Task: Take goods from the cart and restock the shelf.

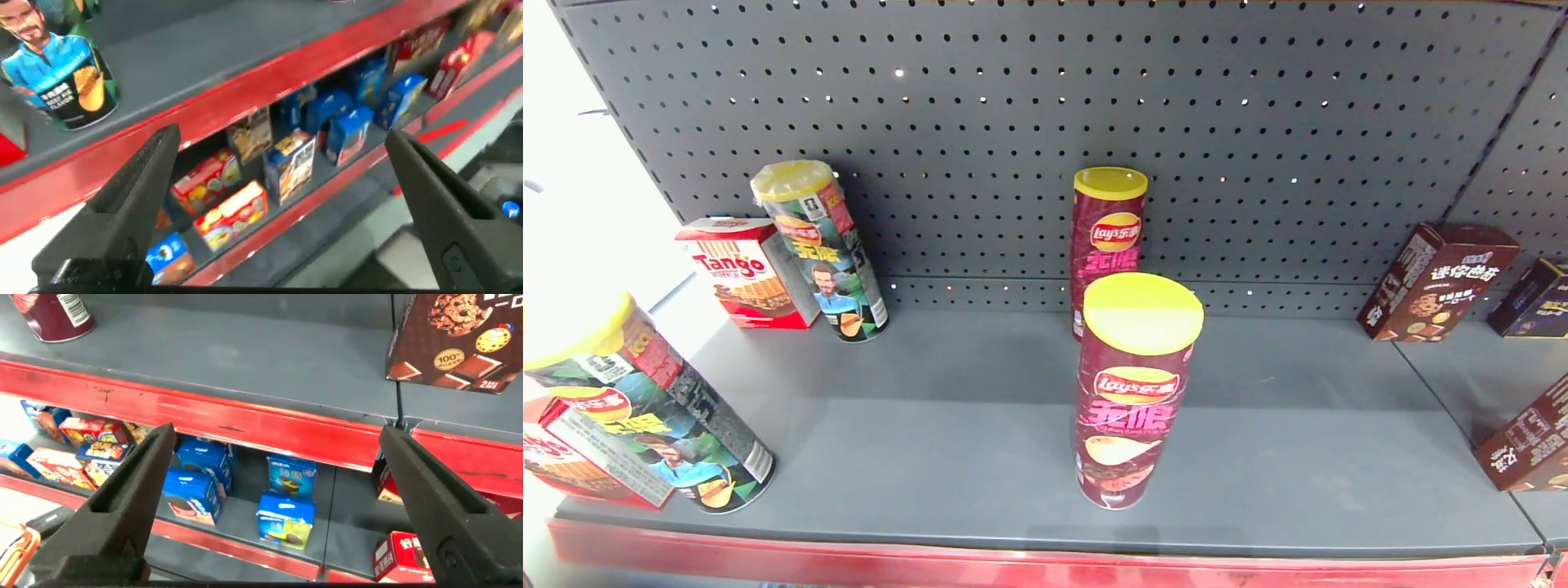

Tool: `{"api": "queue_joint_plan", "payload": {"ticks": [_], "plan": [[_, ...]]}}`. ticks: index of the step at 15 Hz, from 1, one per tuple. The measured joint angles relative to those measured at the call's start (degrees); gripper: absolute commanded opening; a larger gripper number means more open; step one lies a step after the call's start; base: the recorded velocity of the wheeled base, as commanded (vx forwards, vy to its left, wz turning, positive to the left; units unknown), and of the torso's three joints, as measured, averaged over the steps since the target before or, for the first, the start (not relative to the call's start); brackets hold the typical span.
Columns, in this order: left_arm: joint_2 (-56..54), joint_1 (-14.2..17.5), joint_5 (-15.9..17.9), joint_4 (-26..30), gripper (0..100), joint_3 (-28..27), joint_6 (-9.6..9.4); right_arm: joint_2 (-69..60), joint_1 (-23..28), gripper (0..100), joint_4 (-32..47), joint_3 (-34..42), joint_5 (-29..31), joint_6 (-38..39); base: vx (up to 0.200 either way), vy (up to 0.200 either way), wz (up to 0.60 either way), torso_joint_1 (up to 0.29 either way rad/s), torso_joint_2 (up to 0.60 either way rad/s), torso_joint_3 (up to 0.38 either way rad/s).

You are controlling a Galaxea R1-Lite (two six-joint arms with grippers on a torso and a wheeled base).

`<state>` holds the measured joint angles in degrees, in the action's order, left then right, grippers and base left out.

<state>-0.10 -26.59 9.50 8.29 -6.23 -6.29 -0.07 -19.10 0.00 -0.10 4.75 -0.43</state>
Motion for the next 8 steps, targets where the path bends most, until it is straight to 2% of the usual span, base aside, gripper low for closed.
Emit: {"api": "queue_joint_plan", "payload": {"ticks": [1,3,5,6,8], "plan": [[0.00,0.05,-1.95,-2.94,100,1.44,1.61,0.00,0.00,100,0.00,0.00,0.00,0.00,0.000,0.000,0.00,0.000,0.00,0.000],[0.02,0.05,-4.50,-7.20,100,4.33,1.29,0.00,0.00,100,0.00,0.02,0.00,0.02,0.000,0.000,0.00,0.000,0.00,0.000],[0.02,0.99,-6.13,-8.08,100,5.72,1.04,0.00,0.01,100,0.00,0.02,0.00,0.00,0.000,0.000,0.00,0.000,0.00,0.000],[0.26,2.84,-6.63,-8.18,100,5.96,1.04,0.00,0.04,100,0.00,0.02,0.00,0.00,0.000,0.000,0.00,0.000,0.00,0.000],[1.94,9.92,-7.07,-8.16,100,6.13,1.32,0.00,0.00,100,0.00,0.02,0.00,0.00,0.000,0.000,0.00,0.000,0.00,0.000]]}}
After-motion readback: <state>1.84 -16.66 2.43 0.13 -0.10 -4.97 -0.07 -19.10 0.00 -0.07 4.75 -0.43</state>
